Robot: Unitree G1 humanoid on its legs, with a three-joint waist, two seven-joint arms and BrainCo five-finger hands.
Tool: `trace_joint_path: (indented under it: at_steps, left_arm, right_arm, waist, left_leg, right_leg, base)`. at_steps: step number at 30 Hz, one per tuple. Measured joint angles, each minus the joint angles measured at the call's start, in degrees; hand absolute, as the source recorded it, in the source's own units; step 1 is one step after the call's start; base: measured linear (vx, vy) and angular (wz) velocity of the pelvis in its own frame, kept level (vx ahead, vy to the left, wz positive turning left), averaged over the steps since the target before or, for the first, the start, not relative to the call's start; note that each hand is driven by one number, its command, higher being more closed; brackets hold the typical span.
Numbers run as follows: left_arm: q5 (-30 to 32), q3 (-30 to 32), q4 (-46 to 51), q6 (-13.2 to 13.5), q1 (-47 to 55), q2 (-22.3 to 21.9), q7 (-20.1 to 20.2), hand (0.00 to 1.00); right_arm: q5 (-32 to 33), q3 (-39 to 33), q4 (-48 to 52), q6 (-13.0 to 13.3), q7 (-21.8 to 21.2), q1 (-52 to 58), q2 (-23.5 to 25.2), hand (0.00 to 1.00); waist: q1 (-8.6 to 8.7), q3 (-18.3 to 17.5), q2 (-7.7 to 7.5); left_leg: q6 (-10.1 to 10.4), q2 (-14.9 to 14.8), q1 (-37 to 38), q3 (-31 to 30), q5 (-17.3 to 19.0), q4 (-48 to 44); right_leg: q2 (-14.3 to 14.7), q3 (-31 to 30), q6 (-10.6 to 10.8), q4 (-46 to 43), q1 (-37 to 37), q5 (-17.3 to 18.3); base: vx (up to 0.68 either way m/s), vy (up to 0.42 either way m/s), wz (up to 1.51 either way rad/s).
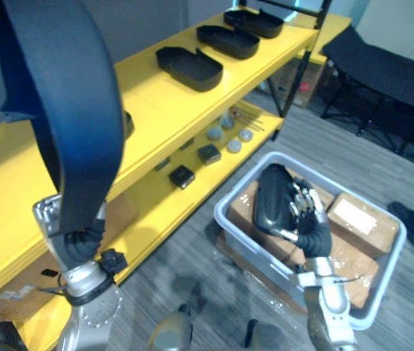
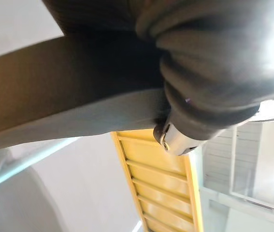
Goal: Walk over and take plastic housings, then place them on the shelf
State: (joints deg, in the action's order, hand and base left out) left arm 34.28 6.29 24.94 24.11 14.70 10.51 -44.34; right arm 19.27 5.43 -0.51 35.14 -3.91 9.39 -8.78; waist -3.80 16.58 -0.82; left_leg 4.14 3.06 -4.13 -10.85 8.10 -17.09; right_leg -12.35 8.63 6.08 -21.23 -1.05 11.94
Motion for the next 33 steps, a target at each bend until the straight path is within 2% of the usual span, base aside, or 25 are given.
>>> trace_joint_path:
  at_steps: [5,9,10,11,12,13,14,15,16,17,18,19,20,22,23,24,25,26,27,28,29,31,33]
  left_arm:
    - [0.8,1.5,0.2,-0.4,0.0,0.0,-2.4,1.00]
    - [2.3,5.0,1.5,0.4,-0.9,0.2,-2.5,1.00]
    - [2.3,5.2,2.3,1.6,-1.7,0.4,-2.1,1.00]
    - [2.3,5.4,2.4,2.1,-2.3,0.4,-2.1,1.00]
    - [2.6,5.5,2.7,2.6,-3.5,0.8,-2.1,1.00]
    - [3.0,5.4,3.7,2.6,-3.9,1.8,-2.1,1.00]
    - [4.0,5.3,4.7,2.6,-4.6,3.3,-2.0,1.00]
    - [4.4,5.2,5.1,2.6,-5.2,3.9,-1.9,1.00]
    - [4.4,5.1,5.7,2.6,-6.8,5.7,-1.8,1.00]
    - [4.3,5.0,5.6,2.5,-7.9,6.4,-1.7,1.00]
    - [4.2,4.3,4.9,2.0,-10.6,6.8,-1.0,1.00]
    - [3.9,4.0,4.3,1.8,-12.1,6.6,-0.1,1.00]
    - [3.9,3.9,3.5,1.4,-12.9,6.4,0.8,1.00]
    - [3.9,3.7,2.9,0.9,-12.2,5.9,2.0,1.00]
    - [4.1,3.7,2.9,0.8,-11.5,5.6,2.3,1.00]
    - [4.4,3.5,2.9,0.8,-10.7,4.5,2.3,1.00]
    - [4.5,3.0,2.9,0.9,-9.6,3.7,2.3,1.00]
    - [4.4,2.3,2.7,1.0,-9.5,3.2,2.4,1.00]
    - [4.4,2.1,2.5,1.1,-9.5,2.7,2.4,1.00]
    - [4.5,1.8,1.9,1.3,-9.9,2.1,2.3,1.00]
    - [4.5,1.3,0.6,1.3,-10.8,2.1,2.3,1.00]
    - [4.5,1.0,-1.9,0.9,-12.0,2.0,2.2,1.00]
    - [4.5,0.0,-3.3,0.3,-12.5,1.4,2.1,1.00]
  right_arm:
    - [0.3,-1.9,0.0,2.5,-0.4,-1.8,0.4,0.00]
    - [0.3,-4.1,-1.0,3.3,0.7,-6.8,0.2,0.00]
    - [0.3,-4.9,-1.6,3.4,1.8,-8.1,0.0,0.00]
    - [0.3,-4.9,-2.1,3.5,2.1,-8.9,0.0,0.00]
    - [0.3,-4.8,-2.7,3.5,2.5,-10.2,0.2,0.00]
    - [0.3,-4.7,-2.9,3.5,2.3,-11.2,0.6,0.00]
    - [0.3,-5.0,-2.9,3.5,1.7,-11.5,0.6,0.00]
    - [0.3,-5.3,-2.9,3.7,1.2,-11.6,0.4,0.00]
    - [0.4,-5.3,-2.8,3.9,0.0,-12.4,0.2,0.00]
    - [0.5,-5.3,-2.6,3.9,-0.6,-13.0,0.0,0.00]
    - [1.0,-5.5,-2.0,3.9,-2.2,-14.6,-0.6,0.00]
    - [1.5,-5.4,-1.2,3.8,-2.9,-15.8,-1.0,0.00]
    - [2.8,-4.9,0.8,3.7,-4.0,-17.5,-1.5,0.00]
    - [4.9,-3.9,4.7,3.0,-5.2,-19.1,-2.0,0.00]
    - [5.3,-3.4,6.2,2.4,-5.5,-19.5,-2.1,0.00]
    - [6.0,-2.7,7.0,2.1,-6.0,-19.8,-2.4,0.00]
    - [7.7,-2.0,7.2,1.4,-6.7,-19.8,-2.4,0.00]
    - [9.9,-1.3,7.1,0.1,-7.5,-20.1,-2.7,0.00]
    - [10.8,-1.1,7.0,-0.3,-7.7,-20.3,-2.8,0.00]
    - [12.8,-0.1,6.4,-0.7,-8.9,-21.5,-2.9,0.00]
    - [13.8,0.4,5.8,-1.3,-9.7,-22.7,-2.8,0.00]
    - [14.2,1.7,4.0,-2.3,-10.8,-24.6,-2.8,0.00]
    - [14.9,2.4,3.8,-2.8,-12.3,-24.8,-2.6,0.00]
  waist:
    - [-0.33,0.0,-0.08]
    - [-0.89,0.0,-0.97]
    - [-1.04,-0.2,-1.38]
    - [-1.42,-0.2,-1.66]
    - [-1.92,0.0,-2.22]
    - [-1.75,0.1,-2.53]
    - [-1.09,0.1,-2.73]
    - [-0.54,0.1,-2.63]
    - [-0.20,0.1,-2.49]
    - [-0.24,-0.1,-2.75]
    - [0.06,0.0,-2.56]
    - [-0.02,0.0,-2.32]
    - [-0.09,0.0,-2.36]
    - [-0.37,-0.2,-2.70]
    - [-0.76,-0.9,-3.55]
    - [-0.85,-1.3,-3.10]
    - [-0.83,-2.4,-2.54]
    - [-1.00,-3.1,-1.47]
    - [-0.96,-3.6,-0.74]
    - [-0.93,-4.2,0.03]
    - [-0.76,-4.5,0.57]
    - [-0.87,-4.5,0.58]
    - [-0.92,-4.5,0.58]
  left_leg:
    - [-0.8,1.7,-1.2,-2.0,0.0,0.1]
    - [-2.8,4.2,-1.9,-3.0,1.8,-2.2]
    - [-3.5,4.3,-1.6,-2.8,2.8,-2.6]
    - [-3.5,4.7,-1.4,-2.9,3.0,-3.3]
    - [-3.7,5.6,-0.4,-3.1,3.8,-4.6]
    - [-3.7,6.0,0.9,-4.4,4.7,-5.8]
    - [-3.9,5.9,2.7,-6.3,4.8,-5.6]
    - [-4.0,5.5,3.5,-7.6,4.7,-5.6]
    - [-4.3,5.1,4.1,-9.5,4.8,-5.4]
    - [-4.4,4.8,4.2,-10.4,4.9,-5.4]
    - [-4.4,3.9,4.1,-12.6,5.0,-5.2]
    - [-4.3,3.2,4.1,-13.7,5.0,-5.0]
    - [-3.8,2.5,4.0,-14.8,5.6,-5.1]
    - [-3.0,2.7,4.0,-15.8,7.4,-6.3]
    - [-2.7,3.2,4.1,-16.1,8.9,-7.2]
    - [-2.5,3.1,4.1,-17.0,10.3,-8.1]
    - [-2.7,1.2,3.9,-15.8,11.4,-7.8]
    - [-2.1,-1.1,3.7,-13.6,11.1,-6.9]
    - [-1.2,-1.7,3.1,-13.3,10.6,-6.6]
    - [0.8,-2.5,2.6,-11.6,9.2,-5.6]
    - [1.6,-2.7,2.0,-10.5,7.8,-4.7]
    - [2.9,-2.7,2.2,-10.2,5.1,-2.0]
    - [2.8,-2.9,2.3,-8.4,2.7,1.1]
  right_leg:
    - [-1.7,2.6,0.5,-0.7,0.0,1.6]
    - [-4.7,5.5,1.8,-2.2,2.1,3.9]
    - [-5.2,5.4,2.6,-6.3,1.7,3.4]
    - [-6.1,4.4,1.9,-11.7,-0.5,2.9]
    - [-7.0,1.0,-0.3,-21.4,-4.7,0.4]
    - [-6.9,-1.7,-1.7,-28.2,-7.2,-4.2]
    - [-6.7,-2.9,-2.9,-33.3,-9.0,-11.0]
    - [-6.3,-3.1,-3.3,-35.1,-9.6,-11.8]
    - [-4.5,-3.5,-4.7,-35.0,-10.5,-6.0]
    - [-3.2,-4.1,-5.0,-33.3,-11.1,-3.4]
    - [0.2,-4.0,-5.1,-25.8,-11.0,-0.4]
    - [2.4,-4.2,-5.1,-18.7,-10.7,0.0]
    - [4.6,-4.7,-4.8,-9.7,-10.4,-0.3]
    - [5.8,-6.2,-4.0,-1.1,-8.9,-1.7]
    - [6.2,-7.0,-3.1,0.4,-7.8,-2.4]
    - [6.5,-6.8,-2.0,0.6,-7.3,-4.2]
    - [6.7,-4.7,-2.0,0.8,-6.5,-5.7]
    - [6.8,-2.6,-2.6,1.1,-5.6,-5.5]
    - [6.9,-1.4,-2.8,1.3,-5.5,-5.3]
    - [6.5,0.2,-3.0,1.2,-5.3,-5.1]
    - [5.9,2.2,-3.0,1.1,-4.7,-5.1]
    - [4.7,4.9,-3.1,2.1,-3.3,-5.1]
    - [3.7,8.6,-3.1,4.1,-1.0,-5.1]
  base:
    - [0.01,0.010,0.25]
    - [0.08,0.042,0.45]
    - [0.10,0.035,0.36]
    - [0.12,0.078,0.35]
    - [0.13,0.101,0.31]
    - [0.21,0.105,0.52]
    - [0.21,0.031,0.62]
    - [0.23,-0.025,0.74]
    - [0.17,-0.041,0.56]
    - [0.21,-0.089,0.74]
    - [0.14,-0.084,0.65]
    - [0.15,-0.128,0.75]
    - [0.09,-0.100,0.50]
    - [0.13,-0.150,0.44]
    - [0.17,-0.214,0.46]
    - [0.14,-0.192,0.59]
    - [0.17,-0.229,0.75]
    - [0.14,-0.172,0.75]
    - [0.17,-0.168,0.71]
    - [0.16,-0.107,0.84]
    - [0.17,-0.098,0.84]
    - [0.14,-0.090,0.95]
    - [0.09,-0.067,1.05]
